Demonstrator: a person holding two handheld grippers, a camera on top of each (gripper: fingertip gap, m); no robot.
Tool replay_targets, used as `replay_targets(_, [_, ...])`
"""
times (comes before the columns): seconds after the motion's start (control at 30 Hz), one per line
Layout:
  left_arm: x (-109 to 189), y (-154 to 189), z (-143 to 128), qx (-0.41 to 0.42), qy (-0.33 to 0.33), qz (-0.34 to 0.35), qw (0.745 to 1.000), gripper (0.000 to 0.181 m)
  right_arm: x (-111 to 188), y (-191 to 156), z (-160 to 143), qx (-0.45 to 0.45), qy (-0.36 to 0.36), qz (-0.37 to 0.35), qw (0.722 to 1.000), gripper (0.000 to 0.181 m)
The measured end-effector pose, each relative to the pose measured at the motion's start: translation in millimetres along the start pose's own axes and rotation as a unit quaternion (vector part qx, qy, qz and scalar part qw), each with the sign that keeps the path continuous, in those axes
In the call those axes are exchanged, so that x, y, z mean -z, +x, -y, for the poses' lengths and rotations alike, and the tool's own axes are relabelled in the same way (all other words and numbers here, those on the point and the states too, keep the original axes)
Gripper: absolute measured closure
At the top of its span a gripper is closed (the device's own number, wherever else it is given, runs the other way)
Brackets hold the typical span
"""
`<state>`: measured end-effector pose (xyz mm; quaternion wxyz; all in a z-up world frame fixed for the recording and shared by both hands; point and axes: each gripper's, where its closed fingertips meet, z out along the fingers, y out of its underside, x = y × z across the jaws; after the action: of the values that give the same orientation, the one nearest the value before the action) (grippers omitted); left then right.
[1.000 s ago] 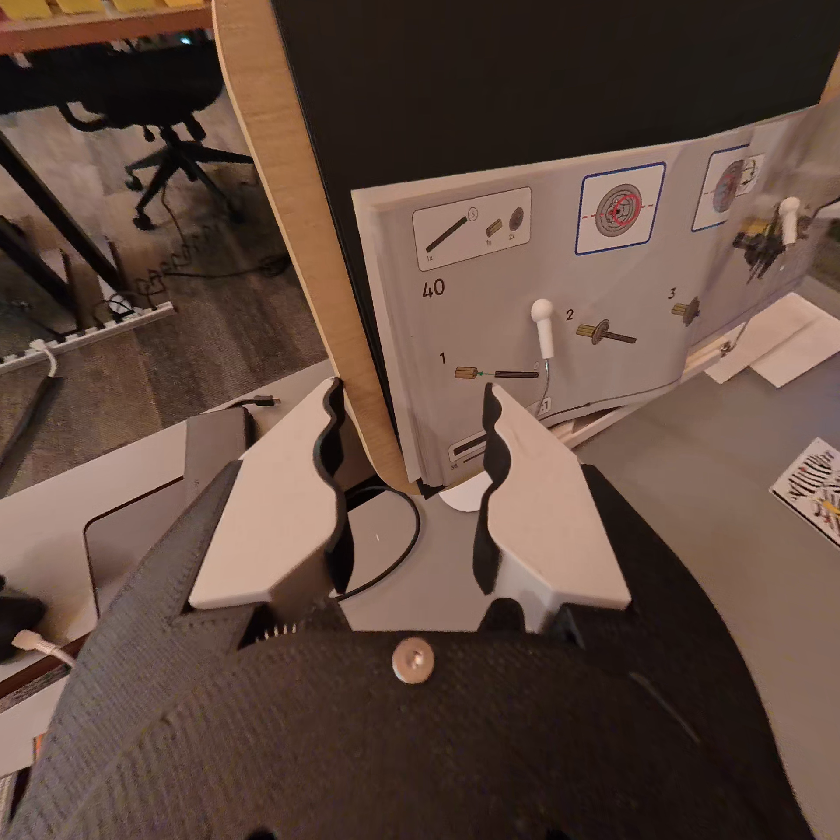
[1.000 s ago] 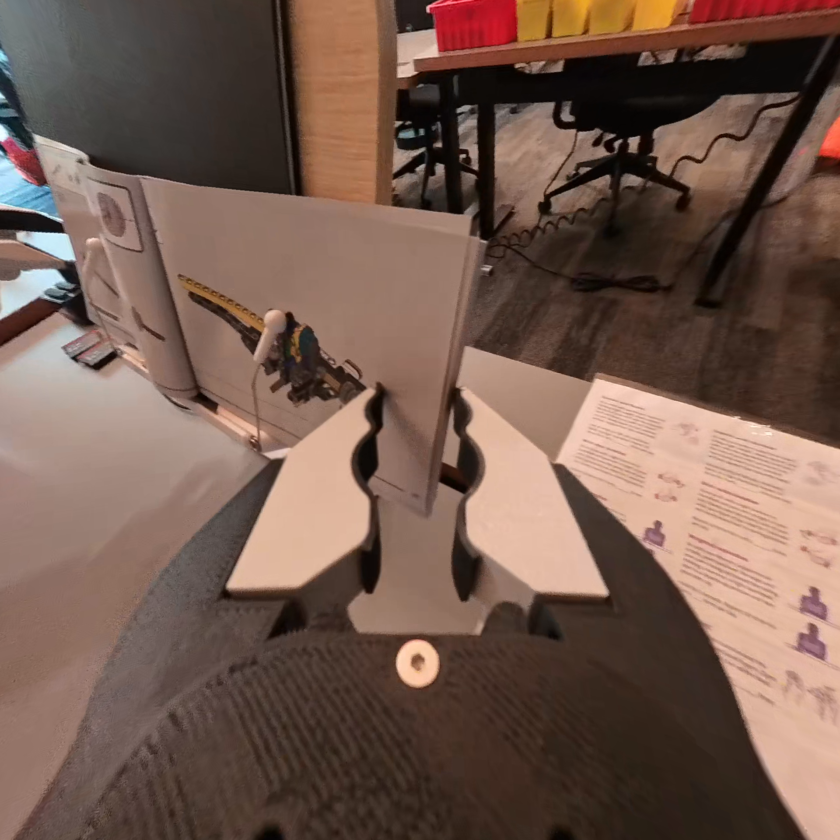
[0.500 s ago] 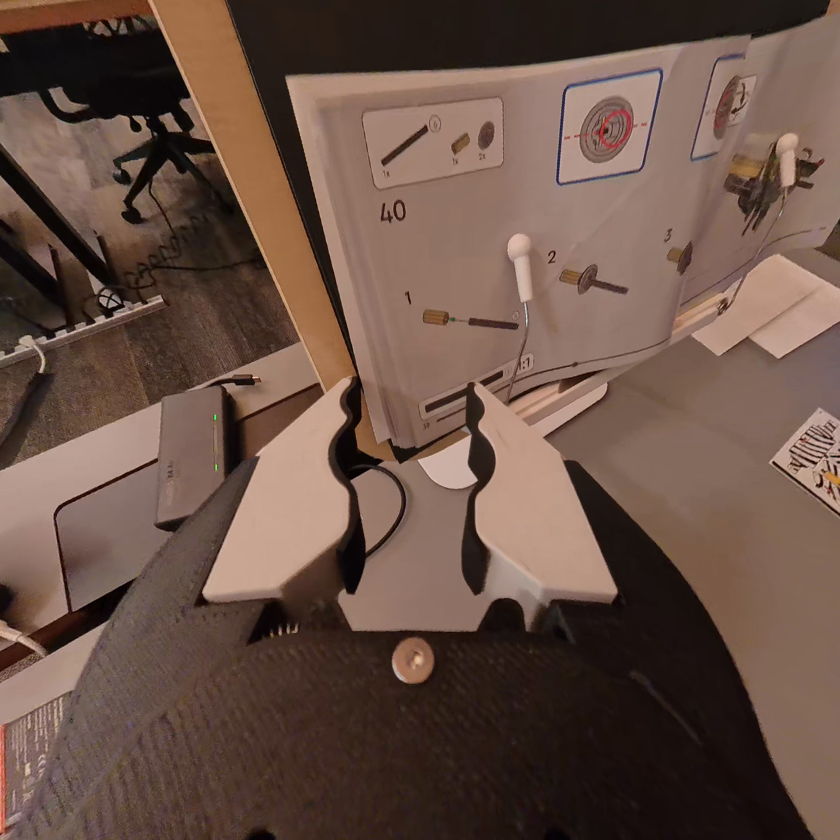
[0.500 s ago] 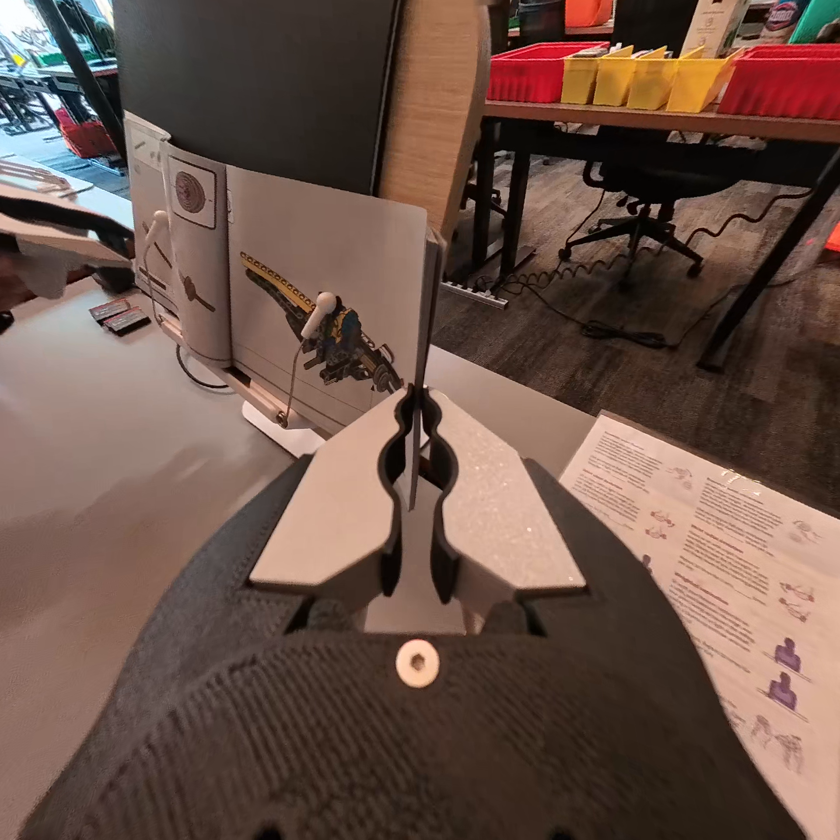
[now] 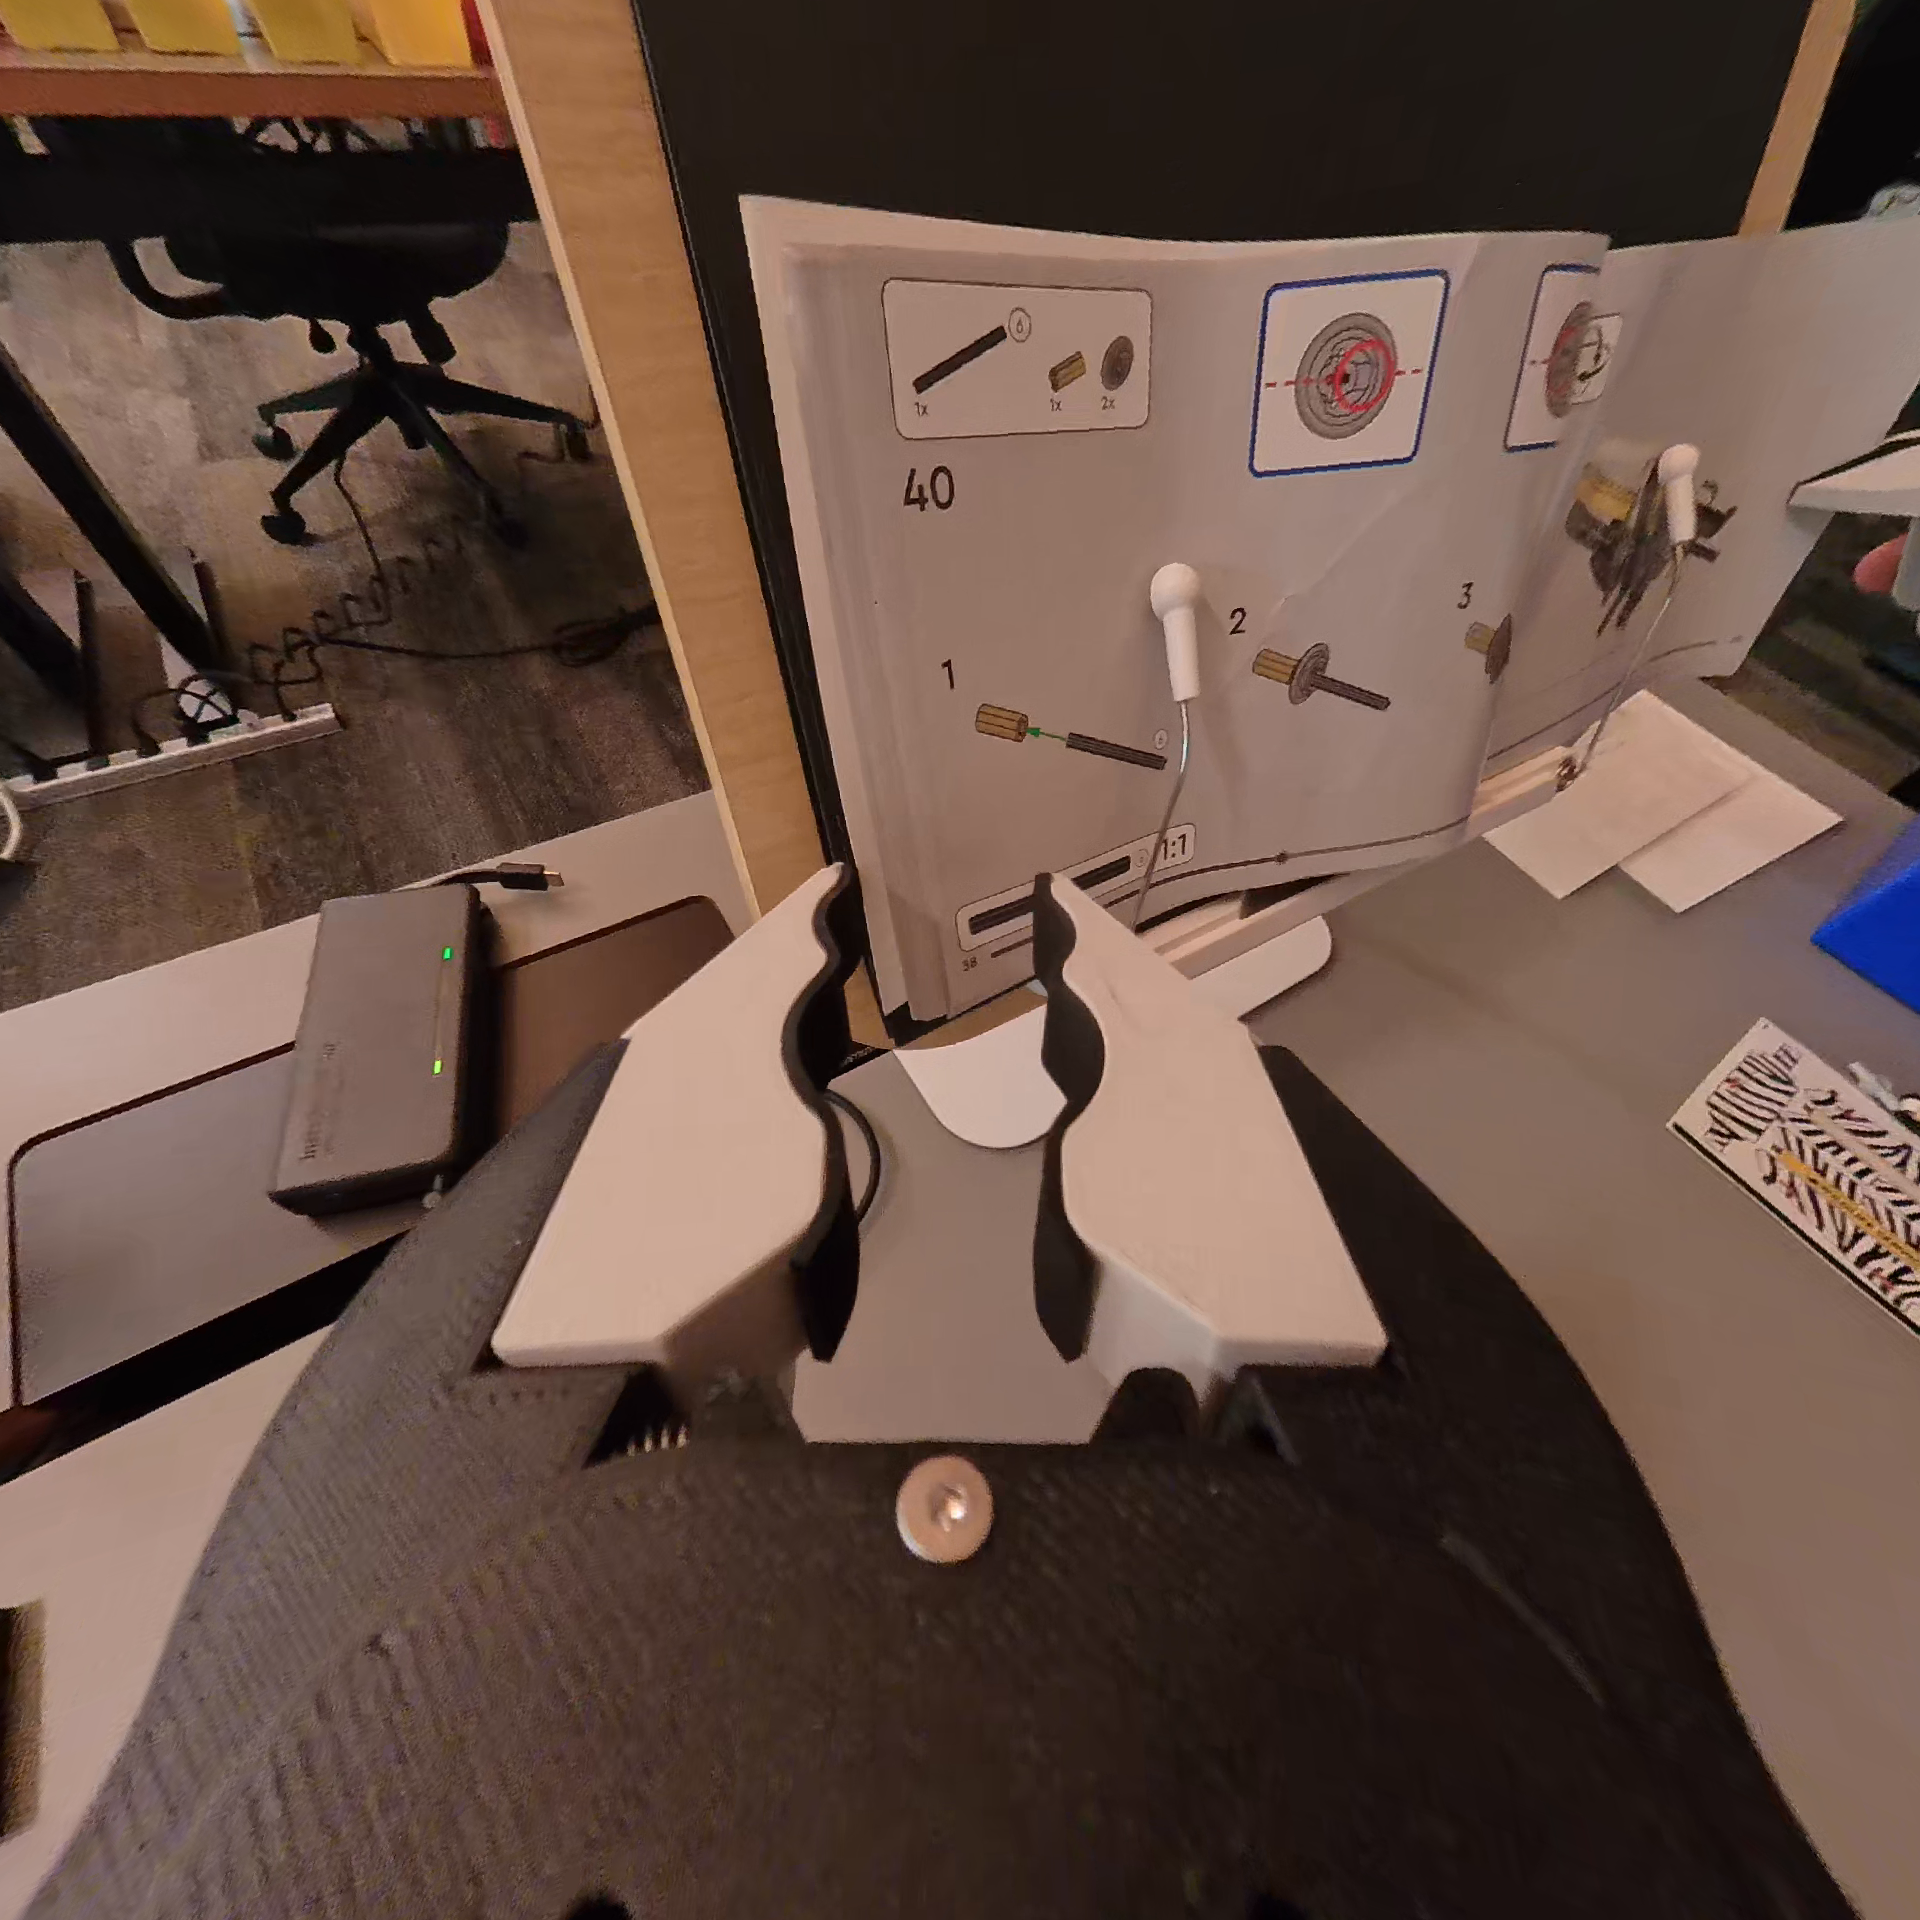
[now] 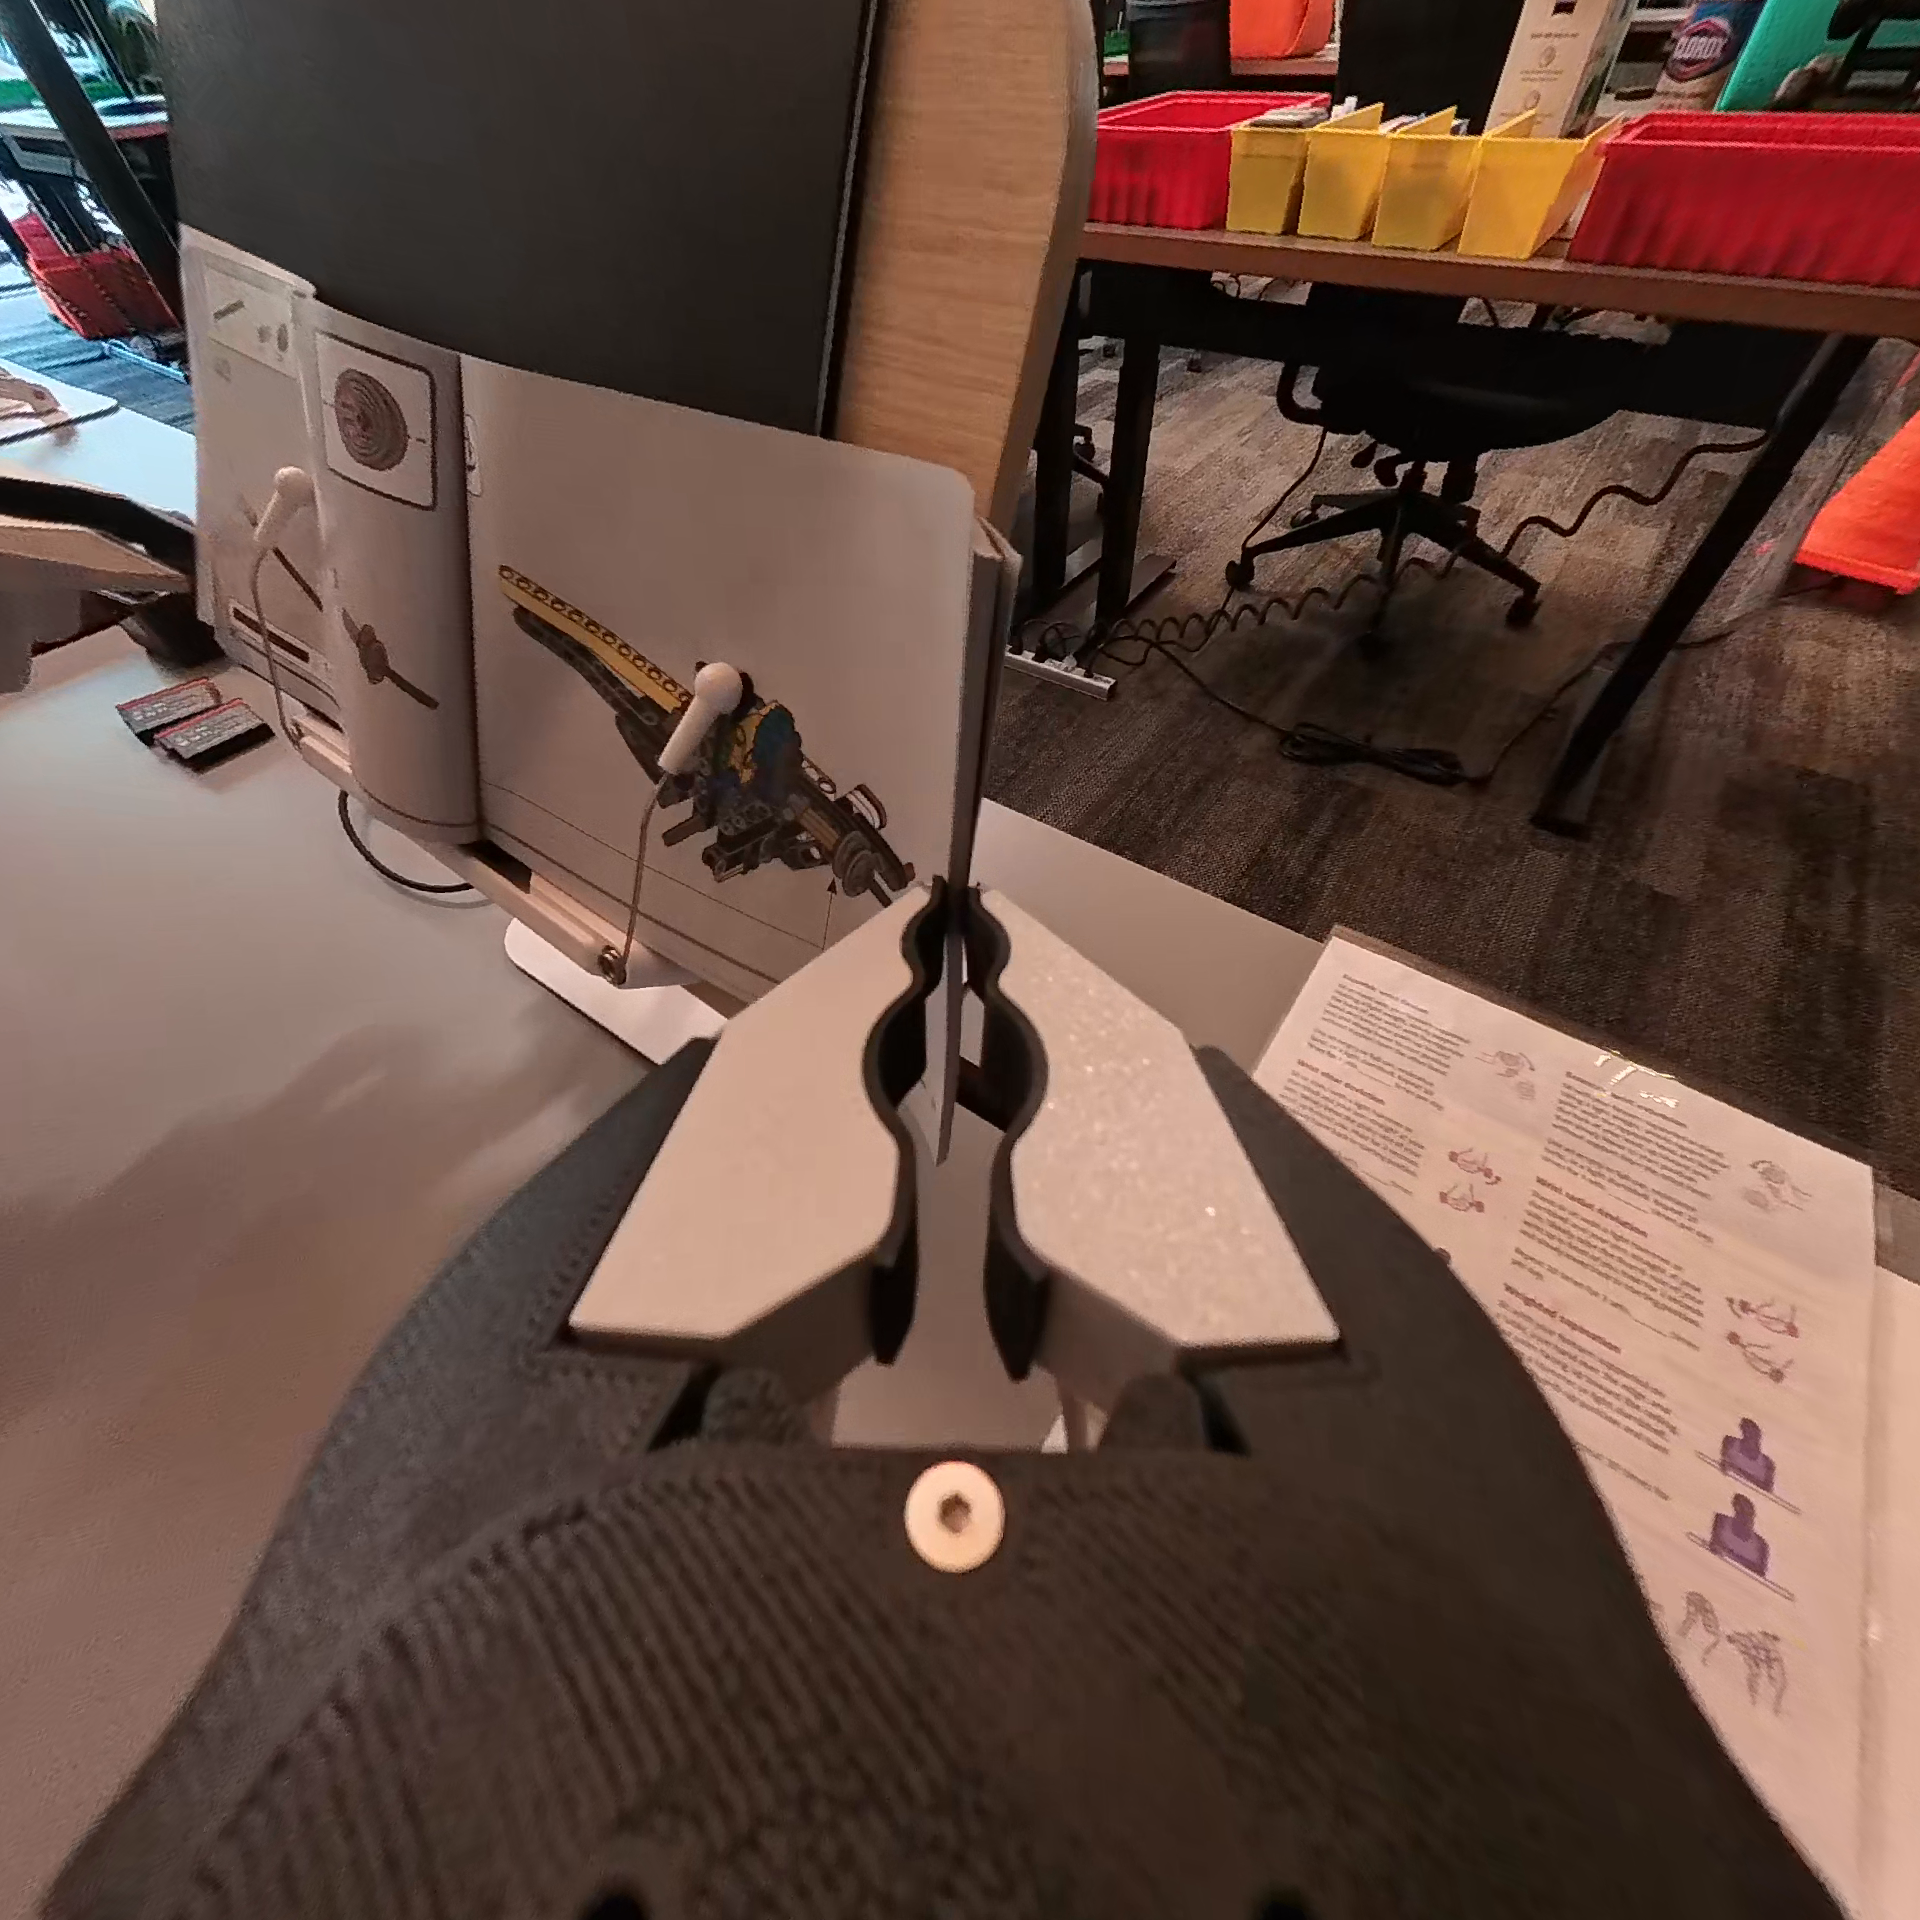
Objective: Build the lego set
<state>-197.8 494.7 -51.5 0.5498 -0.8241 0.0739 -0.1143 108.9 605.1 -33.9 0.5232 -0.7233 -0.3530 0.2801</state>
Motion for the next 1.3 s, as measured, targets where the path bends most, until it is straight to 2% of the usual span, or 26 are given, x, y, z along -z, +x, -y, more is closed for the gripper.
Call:
replay_targets(0.2, [-4.0,0.4,-4.5,0.004,-0.002,-0.008,1.0,0.151,-0.8,0.9,-0.4,0.002,-0.002,-0.001,1.0,0.18])
replay_targets(0.33, [-3.0,-2.7,-3.6,0.001,0.009,-0.009,1.0,0.181,-0.8,0.9,-1.0,-0.002,-0.001,0.0,1.0,0.18])
replay_targets(0.47, [-1.9,-5.7,-3.5,0.048,0.013,-0.036,0.998,0.181,-1.1,1.5,-1.5,-0.004,-0.002,0.0,1.0,0.18])
replay_targets(0.67, [3.3,-22.4,0.0,0.054,0.039,-0.006,0.998,0.181,1.9,-1.5,3.1,-0.003,0.002,0.007,1.0,0.18])
replay_targets(0.83, [9.1,-26.4,0.8,0.058,0.056,0.005,0.997,0.181,4.5,-12.5,9.5,0.026,0.005,0.013,1.0,0.18])
replay_targets(1.0, [16.4,-30.9,1.2,0.081,0.082,0.018,0.993,0.181,-0.8,-12.3,7.6,0.013,-0.007,0.004,1.0,0.177])
replay_targets(1.1, [17.3,-32.2,-4.5,0.094,0.081,0.022,0.992,0.181,-7.4,-1.2,0.7,-0.008,-0.023,-0.025,0.999,0.17])
replay_targets(1.17, [16.9,-32.6,-9.0,0.106,0.079,0.02,0.991,0.181,-5.6,16.4,-2.2,-0.019,-0.038,-0.077,0.996,0.154])
replay_targets(1.23, [16.5,-32.7,-12.0,0.115,0.078,0.018,0.99,0.181,6.5,29.7,17.1,-0.02,0.009,-0.132,0.991,0.151])
replay_targets(1.3, [15.6,-33.2,-13.3,0.116,0.077,0.019,0.99,0.181,22.0,22.8,50.1,0.019,0.086,-0.161,0.983,0.153])
